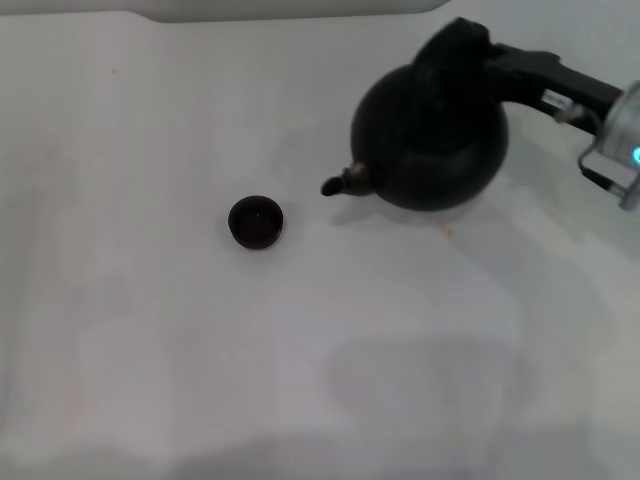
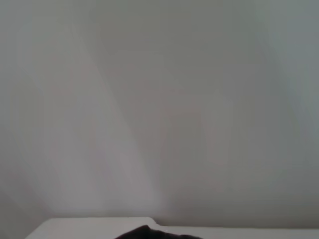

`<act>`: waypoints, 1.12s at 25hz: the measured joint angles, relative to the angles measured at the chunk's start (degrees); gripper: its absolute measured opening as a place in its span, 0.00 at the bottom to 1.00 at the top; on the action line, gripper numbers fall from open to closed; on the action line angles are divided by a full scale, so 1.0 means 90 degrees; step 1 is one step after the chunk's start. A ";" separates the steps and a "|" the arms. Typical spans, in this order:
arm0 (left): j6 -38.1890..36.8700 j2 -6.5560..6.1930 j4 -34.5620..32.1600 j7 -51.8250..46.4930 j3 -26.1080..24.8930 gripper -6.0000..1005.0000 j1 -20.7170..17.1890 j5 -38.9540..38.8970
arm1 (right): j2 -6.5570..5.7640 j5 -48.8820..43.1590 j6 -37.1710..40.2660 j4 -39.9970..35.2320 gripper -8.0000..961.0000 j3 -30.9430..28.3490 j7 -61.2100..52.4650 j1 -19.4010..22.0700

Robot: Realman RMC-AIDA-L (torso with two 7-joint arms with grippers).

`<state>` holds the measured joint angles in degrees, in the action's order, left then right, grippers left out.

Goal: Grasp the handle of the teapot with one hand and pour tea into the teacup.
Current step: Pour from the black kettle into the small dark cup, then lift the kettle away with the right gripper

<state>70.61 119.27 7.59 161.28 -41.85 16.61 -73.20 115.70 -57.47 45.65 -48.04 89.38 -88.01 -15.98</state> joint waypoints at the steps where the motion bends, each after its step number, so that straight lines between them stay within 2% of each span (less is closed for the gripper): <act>1: 0.0000 -0.0002 0.0004 0.0000 0.0001 0.87 0.0000 0.0000 | 0.0001 0.0018 -0.0058 -0.0002 0.24 0.0050 0.0000 -0.0073; 10: 0.0006 0.0000 0.0026 0.0000 0.0115 0.87 0.0005 0.0000 | 0.0005 0.0087 -0.0645 -0.0078 0.24 0.0529 0.0039 -0.0532; 17: 0.0007 -0.0001 0.0026 0.0000 0.0168 0.87 0.0040 -0.0001 | 0.0005 0.0088 -0.1093 -0.0370 0.23 0.0861 0.0062 -0.0613; 24: 0.0007 -0.0005 0.0025 0.0000 0.0176 0.87 0.0050 0.0086 | 0.0005 0.0051 -0.2068 -0.0842 0.23 0.1596 0.0087 -0.0683; 28: 0.0007 -0.0008 0.0025 0.0000 0.0178 0.87 0.0058 0.0092 | 0.0005 0.0059 -0.2353 -0.0897 0.23 0.1789 0.0096 -0.0804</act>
<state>70.67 119.20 7.82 161.28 -40.25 17.13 -72.37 115.75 -56.94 24.48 -56.11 105.48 -87.14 -23.21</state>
